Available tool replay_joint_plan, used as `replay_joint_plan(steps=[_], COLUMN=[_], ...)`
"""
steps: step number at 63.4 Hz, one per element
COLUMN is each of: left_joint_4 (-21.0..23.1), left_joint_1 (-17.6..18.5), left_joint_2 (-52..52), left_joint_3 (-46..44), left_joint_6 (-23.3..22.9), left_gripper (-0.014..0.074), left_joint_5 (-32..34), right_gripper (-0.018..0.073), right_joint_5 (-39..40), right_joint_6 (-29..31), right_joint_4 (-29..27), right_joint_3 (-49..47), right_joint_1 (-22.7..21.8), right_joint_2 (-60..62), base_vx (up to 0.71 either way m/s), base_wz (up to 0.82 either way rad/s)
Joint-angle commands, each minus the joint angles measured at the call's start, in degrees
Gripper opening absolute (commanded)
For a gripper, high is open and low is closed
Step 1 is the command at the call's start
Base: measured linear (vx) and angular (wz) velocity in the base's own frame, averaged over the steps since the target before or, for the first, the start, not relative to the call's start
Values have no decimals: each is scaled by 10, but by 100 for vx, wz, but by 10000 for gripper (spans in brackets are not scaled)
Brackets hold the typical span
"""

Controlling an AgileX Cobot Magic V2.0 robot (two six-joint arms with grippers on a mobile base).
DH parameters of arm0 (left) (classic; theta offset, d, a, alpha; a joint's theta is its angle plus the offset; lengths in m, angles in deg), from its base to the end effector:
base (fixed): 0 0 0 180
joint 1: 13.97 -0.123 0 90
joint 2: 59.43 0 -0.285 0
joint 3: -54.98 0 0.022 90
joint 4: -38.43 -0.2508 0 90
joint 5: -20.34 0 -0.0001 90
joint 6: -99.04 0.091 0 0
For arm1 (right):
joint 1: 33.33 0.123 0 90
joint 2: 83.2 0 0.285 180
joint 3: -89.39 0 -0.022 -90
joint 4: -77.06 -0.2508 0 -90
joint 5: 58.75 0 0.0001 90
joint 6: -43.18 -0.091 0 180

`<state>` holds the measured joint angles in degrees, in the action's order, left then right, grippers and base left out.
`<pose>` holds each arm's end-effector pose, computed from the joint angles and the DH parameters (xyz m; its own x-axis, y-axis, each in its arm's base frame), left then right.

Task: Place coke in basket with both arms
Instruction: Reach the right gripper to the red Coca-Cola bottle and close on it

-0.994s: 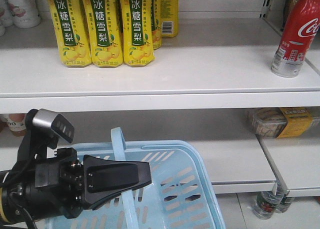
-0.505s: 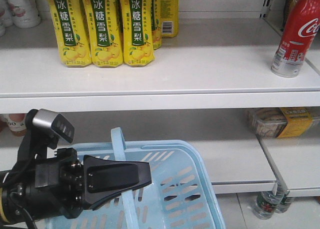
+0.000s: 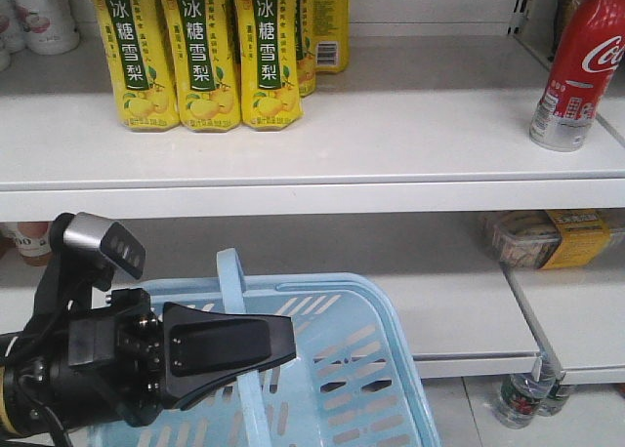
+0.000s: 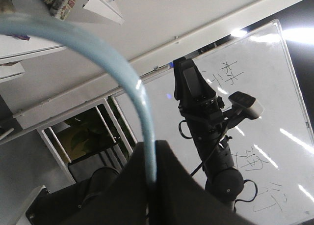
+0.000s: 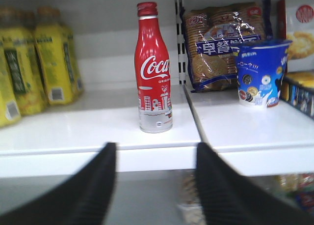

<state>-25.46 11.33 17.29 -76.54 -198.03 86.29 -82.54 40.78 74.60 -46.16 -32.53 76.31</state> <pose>0.1522 -0.1544 0.2822 -0.9198 -0.1829 -0.3471 0.3582 -0.0304 -0.9331 0.0418 0.0022 0.3509 0.0199 0.0814 -0.9965 -0.0330 0.9962 0.0807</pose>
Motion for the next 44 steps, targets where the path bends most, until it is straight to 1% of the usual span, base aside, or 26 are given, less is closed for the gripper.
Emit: replay_joint_plan(steps=[1,5,11,14,15,19,25,29,32,44], left_joint_4=[42,42,42,42,42,42,42,42,42,42], left_joint_1=[4,4,4,4,4,4,4,4,4,4], left_joint_2=[-14,-14,-14,-14,-14,-14,-14,-14,-14,-14], left_joint_3=[-11,-11,-11,-11,-11,-11,-11,-11,-11,-11], left_joint_6=[-1,-1,-1,-1,-1,-1,-1,-1,-1,-1], left_gripper=[-7,-7,-7,-7,-7,-7,-7,-7,-7,-7], left_joint_5=[130,130,130,130,130,130,130,130,130,130], right_gripper=[605,687,722,720,720,708,680,657,645,627], right_joint_5=[48,62,75,81,81,89,101,116,131,194], right_joint_6=[79,114,154,179,179,221,265,297,304,302], right_joint_4=[-11,-19,-45,-69,-73,-101,-143,-161,-169,-194], right_joint_3=[-36,-49,-77,-99,-102,-129,-168,-192,-206,-243], right_joint_1=[0,0,0,0,0,0,0,0,0,0], right_joint_2=[-52,-80,-124,-149,-156,-191,-244,-280,-307,-398], base_vx=[0,0,0,0,0,0,0,0,0,0], base_wz=[0,0,0,0,0,0,0,0,0,0])
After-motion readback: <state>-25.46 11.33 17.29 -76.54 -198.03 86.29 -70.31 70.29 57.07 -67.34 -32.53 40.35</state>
